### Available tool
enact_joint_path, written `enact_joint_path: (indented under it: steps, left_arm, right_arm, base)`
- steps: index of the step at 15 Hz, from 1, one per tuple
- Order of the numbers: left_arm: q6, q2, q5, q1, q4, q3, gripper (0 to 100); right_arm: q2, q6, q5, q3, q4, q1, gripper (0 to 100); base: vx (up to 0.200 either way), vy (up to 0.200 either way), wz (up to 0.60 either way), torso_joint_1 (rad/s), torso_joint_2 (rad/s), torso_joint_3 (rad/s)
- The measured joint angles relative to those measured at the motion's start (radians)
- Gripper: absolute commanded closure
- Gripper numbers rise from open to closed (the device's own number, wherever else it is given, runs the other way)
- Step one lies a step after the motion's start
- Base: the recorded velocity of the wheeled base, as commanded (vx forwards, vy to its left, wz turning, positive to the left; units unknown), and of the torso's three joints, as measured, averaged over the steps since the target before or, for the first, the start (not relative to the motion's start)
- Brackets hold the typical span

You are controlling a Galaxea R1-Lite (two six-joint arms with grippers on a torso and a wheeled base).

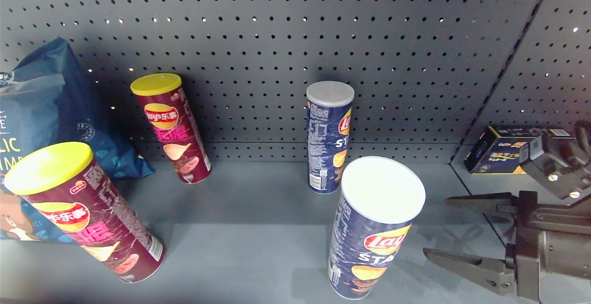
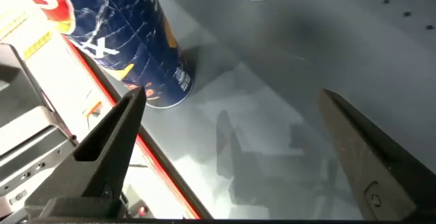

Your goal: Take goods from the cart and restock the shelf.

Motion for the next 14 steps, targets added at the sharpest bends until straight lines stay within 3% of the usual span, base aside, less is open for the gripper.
enact_joint_path:
  steps: [14]
  left_arm:
    - [0.000, 0.000, 0.000, 0.000, 0.000, 0.000, 0]
  right_arm:
    - [0.118, -0.004, 0.000, -0.012, -0.029, 0.060, 0]
  base:
    - [0.000, 0.000, 0.00, 0.000, 0.00, 0.000]
